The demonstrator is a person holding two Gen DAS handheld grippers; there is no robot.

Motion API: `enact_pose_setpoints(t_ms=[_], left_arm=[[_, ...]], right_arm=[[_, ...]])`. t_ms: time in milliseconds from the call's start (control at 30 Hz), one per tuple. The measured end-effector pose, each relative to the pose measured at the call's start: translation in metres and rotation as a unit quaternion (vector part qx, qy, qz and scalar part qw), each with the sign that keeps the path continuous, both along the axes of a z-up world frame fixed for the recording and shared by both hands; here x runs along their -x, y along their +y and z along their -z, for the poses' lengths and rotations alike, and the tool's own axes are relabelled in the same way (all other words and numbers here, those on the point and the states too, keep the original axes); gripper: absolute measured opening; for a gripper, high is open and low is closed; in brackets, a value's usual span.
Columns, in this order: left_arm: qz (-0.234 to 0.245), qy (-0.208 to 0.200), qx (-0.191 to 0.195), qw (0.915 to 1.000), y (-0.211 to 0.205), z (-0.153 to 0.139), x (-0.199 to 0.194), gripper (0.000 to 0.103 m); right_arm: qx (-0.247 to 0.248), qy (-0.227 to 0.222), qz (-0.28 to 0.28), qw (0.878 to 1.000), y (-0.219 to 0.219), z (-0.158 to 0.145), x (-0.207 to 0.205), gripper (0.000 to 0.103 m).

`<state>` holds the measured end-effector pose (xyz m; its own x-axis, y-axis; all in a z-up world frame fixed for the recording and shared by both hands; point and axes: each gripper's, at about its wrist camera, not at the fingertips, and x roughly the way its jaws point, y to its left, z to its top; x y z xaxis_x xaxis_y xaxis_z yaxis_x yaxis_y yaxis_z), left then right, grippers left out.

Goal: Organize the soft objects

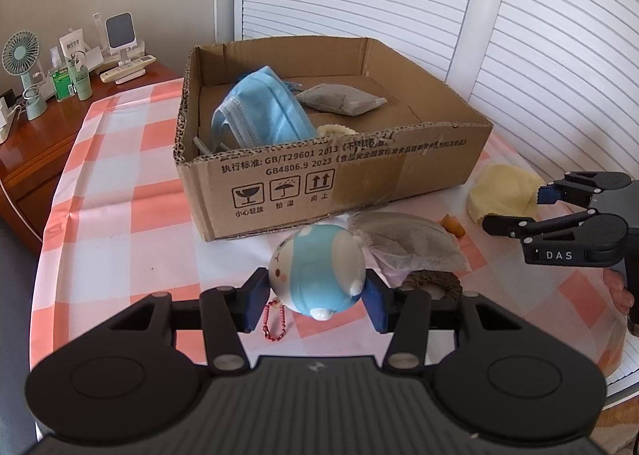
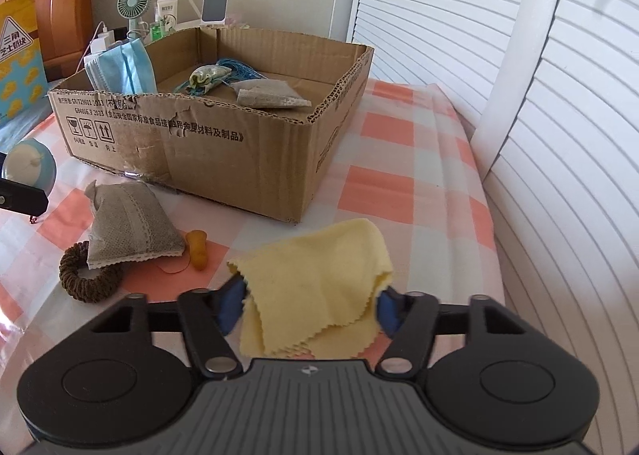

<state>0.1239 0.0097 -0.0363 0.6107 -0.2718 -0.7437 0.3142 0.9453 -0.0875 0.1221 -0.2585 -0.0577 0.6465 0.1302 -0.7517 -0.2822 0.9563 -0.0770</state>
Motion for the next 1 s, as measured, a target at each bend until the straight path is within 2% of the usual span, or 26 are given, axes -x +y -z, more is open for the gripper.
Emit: enact_pose_setpoints(t_ms=[33,100,267,633,833,1000], left_arm=[[0.001,0.0,0.0,1.0,0.0,0.0,0.0,0.049],[0.004,-0.002,-0.001,1.0,-0.001,-0.001,0.0,0.049],[0.006,-0.005,-0.003,1.0,-0.001,-0.002,0.001,0.049],[0.019,-0.006,-0.003,0.9998,0.003,-0.014,0.006,0.049],[0.034,-0.01,-0.004,0.9994,0.007,-0.028,0.009,0.049],[0.037,-0.025,-0.008,0.999,0.01,-0.039,0.01,0.049]], right_arm=[[0.001,-0.001,0.001,1.0,0.0,-0.001,0.001,0.051],[0.006,-0.002,0.006,1.0,0.0,-0.003,0.002,0.031],[0.006,0.0,0.014,1.0,0.0,-0.006,0.003,0.012],[-0.015,-0.016,0.02,1.0,-0.005,-0.032,0.02,0.011],[-0.016,-0.053,-0.002,0.998,-0.002,-0.069,0.034,0.011],[-0.027,-0.086,-0.029,0.995,0.012,-0.101,0.024,0.011]])
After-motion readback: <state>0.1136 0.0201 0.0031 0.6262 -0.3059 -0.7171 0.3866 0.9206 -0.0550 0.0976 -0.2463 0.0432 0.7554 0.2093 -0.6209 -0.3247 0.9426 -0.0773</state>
